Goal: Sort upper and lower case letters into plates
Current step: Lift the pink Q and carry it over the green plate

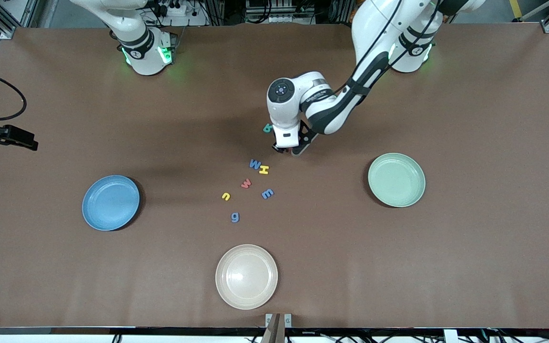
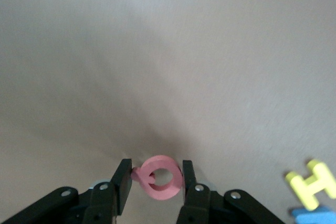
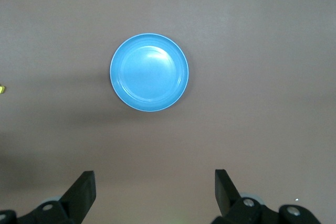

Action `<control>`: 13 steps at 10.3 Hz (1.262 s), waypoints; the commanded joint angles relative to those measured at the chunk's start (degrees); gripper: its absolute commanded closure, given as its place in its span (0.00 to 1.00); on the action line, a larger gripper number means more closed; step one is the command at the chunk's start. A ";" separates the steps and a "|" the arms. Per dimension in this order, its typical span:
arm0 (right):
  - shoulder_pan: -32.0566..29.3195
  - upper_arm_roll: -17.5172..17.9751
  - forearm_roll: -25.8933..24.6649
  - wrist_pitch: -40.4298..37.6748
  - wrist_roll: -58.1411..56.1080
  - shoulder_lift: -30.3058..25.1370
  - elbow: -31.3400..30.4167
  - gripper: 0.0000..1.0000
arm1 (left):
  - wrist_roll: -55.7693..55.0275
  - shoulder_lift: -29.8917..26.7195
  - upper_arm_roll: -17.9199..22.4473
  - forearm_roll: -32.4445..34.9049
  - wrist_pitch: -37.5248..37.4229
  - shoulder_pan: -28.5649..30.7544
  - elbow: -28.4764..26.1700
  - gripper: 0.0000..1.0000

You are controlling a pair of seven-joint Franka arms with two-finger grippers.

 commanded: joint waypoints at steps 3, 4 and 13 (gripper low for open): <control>0.29 0.06 -0.67 0.25 -0.06 0.36 0.07 0.00 | 25.13 -4.57 -1.00 -0.52 -8.17 11.38 -0.45 0.69; 0.90 0.15 -0.58 0.25 -0.14 0.71 0.07 0.00 | 33.04 -5.71 -1.00 -0.88 -11.07 13.85 -0.36 0.69; 15.47 0.15 6.01 13.50 0.64 12.92 -0.02 0.00 | 69.60 -8.36 -2.58 -0.09 -14.44 30.22 -4.49 0.01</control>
